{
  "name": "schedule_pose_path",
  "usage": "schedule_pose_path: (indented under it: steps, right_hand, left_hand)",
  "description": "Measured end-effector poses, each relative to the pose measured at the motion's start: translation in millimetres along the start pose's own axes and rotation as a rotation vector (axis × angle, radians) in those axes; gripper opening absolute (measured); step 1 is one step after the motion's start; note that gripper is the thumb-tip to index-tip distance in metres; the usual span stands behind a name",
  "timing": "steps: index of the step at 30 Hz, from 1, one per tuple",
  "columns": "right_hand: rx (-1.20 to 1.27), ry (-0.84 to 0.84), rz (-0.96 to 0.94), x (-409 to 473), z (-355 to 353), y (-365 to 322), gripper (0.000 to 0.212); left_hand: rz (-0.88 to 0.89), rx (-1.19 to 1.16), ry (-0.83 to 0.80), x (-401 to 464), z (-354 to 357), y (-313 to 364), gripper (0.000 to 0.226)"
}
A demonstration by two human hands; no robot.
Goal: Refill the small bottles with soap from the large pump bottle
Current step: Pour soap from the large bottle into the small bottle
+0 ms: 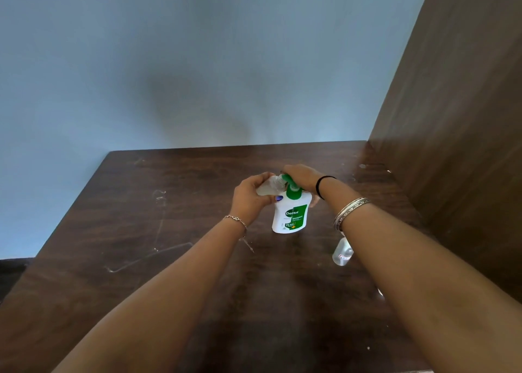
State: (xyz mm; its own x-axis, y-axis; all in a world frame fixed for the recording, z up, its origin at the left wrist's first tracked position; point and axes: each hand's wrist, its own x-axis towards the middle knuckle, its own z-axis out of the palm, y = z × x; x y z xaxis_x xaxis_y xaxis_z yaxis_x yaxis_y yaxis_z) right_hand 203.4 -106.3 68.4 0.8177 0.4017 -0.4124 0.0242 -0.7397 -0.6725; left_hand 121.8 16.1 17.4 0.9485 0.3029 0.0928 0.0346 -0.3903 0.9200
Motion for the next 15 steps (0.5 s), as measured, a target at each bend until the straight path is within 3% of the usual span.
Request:
schedule_pose_path:
  steps: [4, 7, 11, 15]
  right_hand:
    - [0.017, -0.103, 0.089, -2.2, -4.3, 2.0, 0.015]
    - [0.025, -0.053, 0.093, -0.7, 0.8, 2.8, 0.007]
    - [0.173, 0.099, 0.105, -4.2, 3.5, 0.5, 0.02]
    - [0.2, -0.027, 0.162, -6.8, -0.3, 0.0, 0.027]
  left_hand:
    - [-0.017, -0.021, -0.006, 0.0, -0.4, 2.7, 0.05]
    - [-0.022, -0.001, 0.0, -0.7, -0.4, 2.3, 0.049]
    - [-0.038, 0.017, 0.014, -0.4, -0.5, 0.4, 0.05]
    - [-0.041, -0.025, -0.002, -3.4, 0.4, 5.6, 0.048]
